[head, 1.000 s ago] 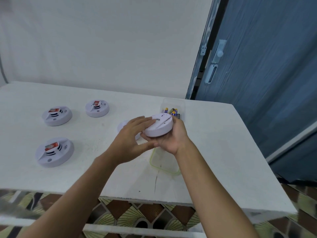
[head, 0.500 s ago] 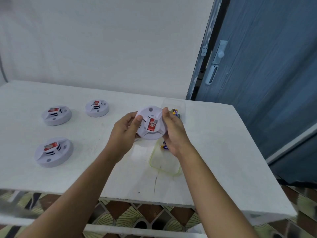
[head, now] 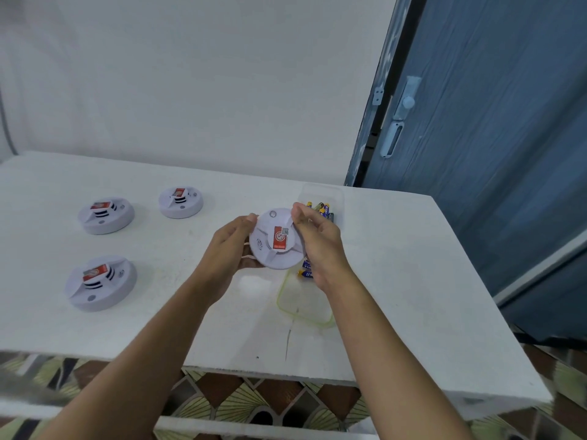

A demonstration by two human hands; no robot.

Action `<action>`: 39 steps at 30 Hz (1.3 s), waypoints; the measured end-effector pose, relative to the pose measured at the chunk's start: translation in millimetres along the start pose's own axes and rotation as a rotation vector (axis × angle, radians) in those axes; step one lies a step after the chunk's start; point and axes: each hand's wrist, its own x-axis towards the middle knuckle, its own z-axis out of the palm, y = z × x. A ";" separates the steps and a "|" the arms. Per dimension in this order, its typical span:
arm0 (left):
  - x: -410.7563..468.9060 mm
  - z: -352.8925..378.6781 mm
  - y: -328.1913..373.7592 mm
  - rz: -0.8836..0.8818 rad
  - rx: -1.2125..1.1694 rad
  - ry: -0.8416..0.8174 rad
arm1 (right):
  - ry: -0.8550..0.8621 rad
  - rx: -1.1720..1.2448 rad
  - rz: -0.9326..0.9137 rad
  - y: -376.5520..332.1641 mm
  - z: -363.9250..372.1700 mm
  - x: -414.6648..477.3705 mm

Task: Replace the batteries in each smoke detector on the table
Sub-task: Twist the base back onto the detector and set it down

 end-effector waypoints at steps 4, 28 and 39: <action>2.1 -3.4 3.0 -0.032 0.089 -0.025 | -0.101 -0.129 0.021 -3.4 -4.6 -0.1; -2.5 7.6 -1.8 -0.096 -0.347 0.159 | 0.174 0.175 0.023 10.9 8.3 9.2; -3.2 8.3 0.4 -0.088 -0.371 0.163 | 0.119 0.225 0.009 6.9 10.9 8.6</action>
